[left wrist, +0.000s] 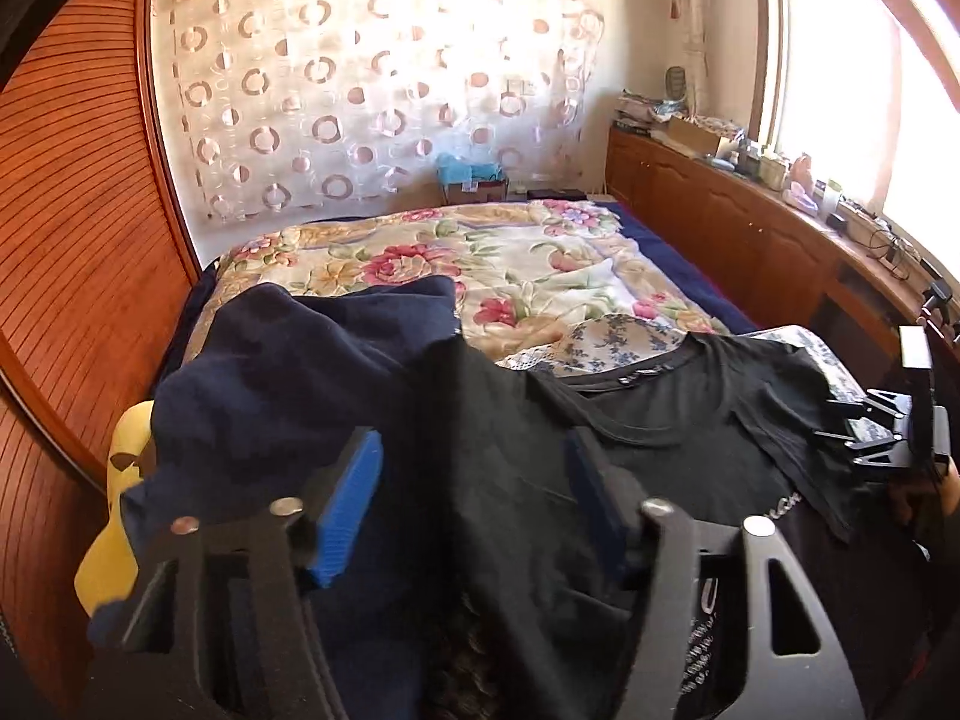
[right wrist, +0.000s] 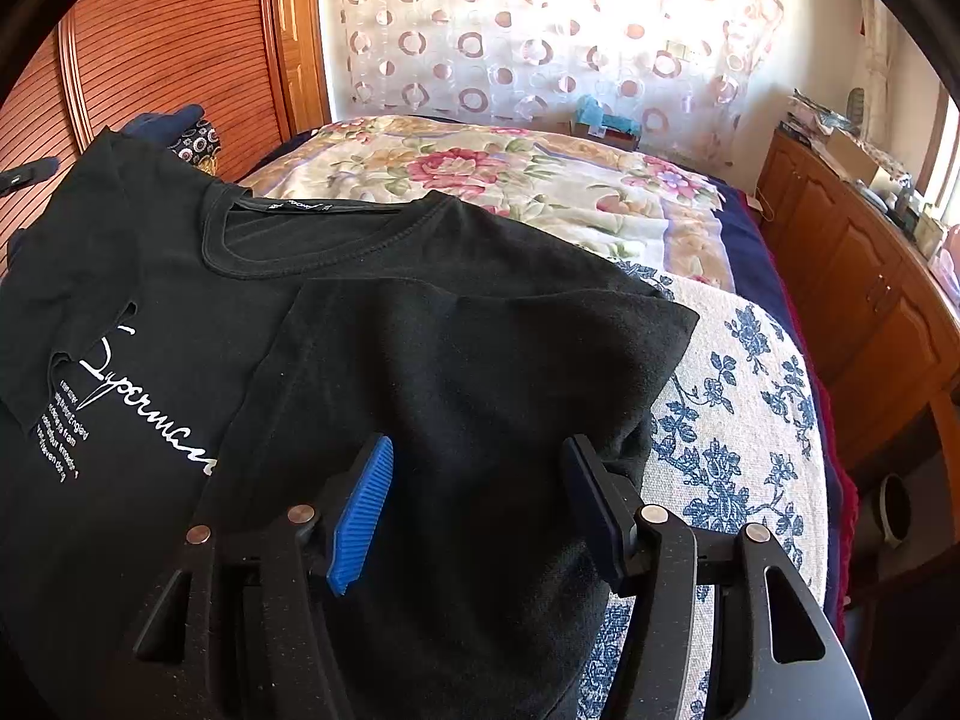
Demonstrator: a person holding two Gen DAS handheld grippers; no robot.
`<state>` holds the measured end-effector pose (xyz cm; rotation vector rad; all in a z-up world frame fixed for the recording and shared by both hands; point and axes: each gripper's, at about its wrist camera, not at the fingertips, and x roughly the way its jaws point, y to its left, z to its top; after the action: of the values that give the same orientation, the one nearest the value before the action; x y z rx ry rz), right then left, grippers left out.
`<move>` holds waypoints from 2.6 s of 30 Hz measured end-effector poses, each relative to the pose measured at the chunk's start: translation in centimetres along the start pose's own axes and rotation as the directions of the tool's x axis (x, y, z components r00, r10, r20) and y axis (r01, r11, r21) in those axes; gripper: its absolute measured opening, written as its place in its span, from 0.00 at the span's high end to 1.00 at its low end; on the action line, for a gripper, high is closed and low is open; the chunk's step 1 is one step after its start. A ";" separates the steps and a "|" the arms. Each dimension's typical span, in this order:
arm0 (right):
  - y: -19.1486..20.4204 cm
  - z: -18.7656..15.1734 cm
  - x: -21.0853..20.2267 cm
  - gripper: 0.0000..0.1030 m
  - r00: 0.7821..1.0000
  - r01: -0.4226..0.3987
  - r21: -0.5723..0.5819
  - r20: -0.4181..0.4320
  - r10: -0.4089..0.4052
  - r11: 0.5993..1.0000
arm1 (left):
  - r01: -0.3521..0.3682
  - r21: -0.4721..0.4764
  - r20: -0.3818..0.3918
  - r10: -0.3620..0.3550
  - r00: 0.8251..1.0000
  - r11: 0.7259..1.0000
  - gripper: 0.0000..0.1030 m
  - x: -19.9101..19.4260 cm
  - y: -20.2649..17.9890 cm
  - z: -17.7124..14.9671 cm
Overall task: Fold small clothes
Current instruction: 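Grasp the shirt edge with the left gripper while the right gripper grasps too, then lift the shirt with both grippers and fold it over in half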
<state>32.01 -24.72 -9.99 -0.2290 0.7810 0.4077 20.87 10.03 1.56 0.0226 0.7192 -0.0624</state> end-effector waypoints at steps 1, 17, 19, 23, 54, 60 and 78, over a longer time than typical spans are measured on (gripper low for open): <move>0.0 0.0 0.0 0.40 1.000 -0.002 0.000 0.000 0.002 1.000 | -0.003 -0.002 -0.010 0.003 1.000 1.000 0.48 0.5 0.2 0.0; 0.1 0.0 0.0 0.37 1.000 -0.006 -0.002 -0.001 0.006 1.000 | -0.037 0.107 -0.004 0.037 0.999 0.994 0.94 2.3 -1.1 0.3; 0.0 0.0 0.0 0.37 1.000 -0.012 0.002 0.001 0.012 1.000 | -0.032 0.106 0.012 0.031 0.999 0.994 0.95 1.8 -1.4 0.2; -1.4 -0.1 -0.4 0.37 0.999 -0.040 0.061 0.005 0.040 0.997 | -0.015 0.093 0.037 0.012 0.999 0.996 0.95 1.0 -1.7 -0.1; -2.3 -1.1 -10.5 0.95 0.976 -0.096 0.049 0.202 0.084 0.994 | 0.126 0.088 0.176 -0.140 0.974 0.988 0.95 -12.0 -5.5 -6.9; -0.5 -8.1 -16.5 0.95 0.972 -0.095 0.031 0.221 0.086 0.995 | 0.114 0.039 0.208 -0.119 0.971 0.993 0.95 -16.6 -4.3 -11.5; 1.9 -18.2 -25.4 0.95 0.978 -0.117 0.043 0.180 0.107 0.992 | 0.065 -0.043 0.128 -0.059 0.990 0.997 0.95 -20.1 -2.5 -20.6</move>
<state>3.42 -36.17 -4.40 -0.0967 0.6301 0.5061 -7.93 9.42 -0.71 -0.0489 0.5944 -0.1053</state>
